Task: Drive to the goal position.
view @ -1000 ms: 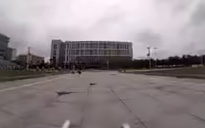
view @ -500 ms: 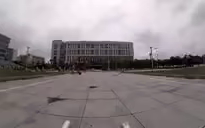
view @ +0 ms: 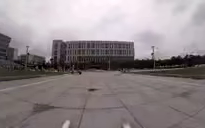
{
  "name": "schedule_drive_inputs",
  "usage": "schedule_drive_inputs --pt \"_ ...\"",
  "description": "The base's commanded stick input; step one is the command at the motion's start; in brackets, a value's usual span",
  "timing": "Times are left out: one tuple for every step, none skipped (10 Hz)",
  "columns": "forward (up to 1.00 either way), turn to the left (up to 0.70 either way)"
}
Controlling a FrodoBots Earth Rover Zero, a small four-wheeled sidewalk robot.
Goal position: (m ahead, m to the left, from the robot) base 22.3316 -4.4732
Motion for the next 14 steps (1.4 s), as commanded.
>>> schedule_drive_inputs --pt "1.0 0.0" --pt "1.0 0.0" --pt "1.0 0.0" --pt "1.0 0.0" --pt "1.0 0.0" --pt "1.0 0.0" --pt "1.0 0.0" --pt "1.0 0.0" --pt "1.0 0.0" --pt "1.0 0.0" --pt "1.0 0.0" --pt "1.0 0.0" --pt "1.0 0.0" --pt "1.0 0.0"
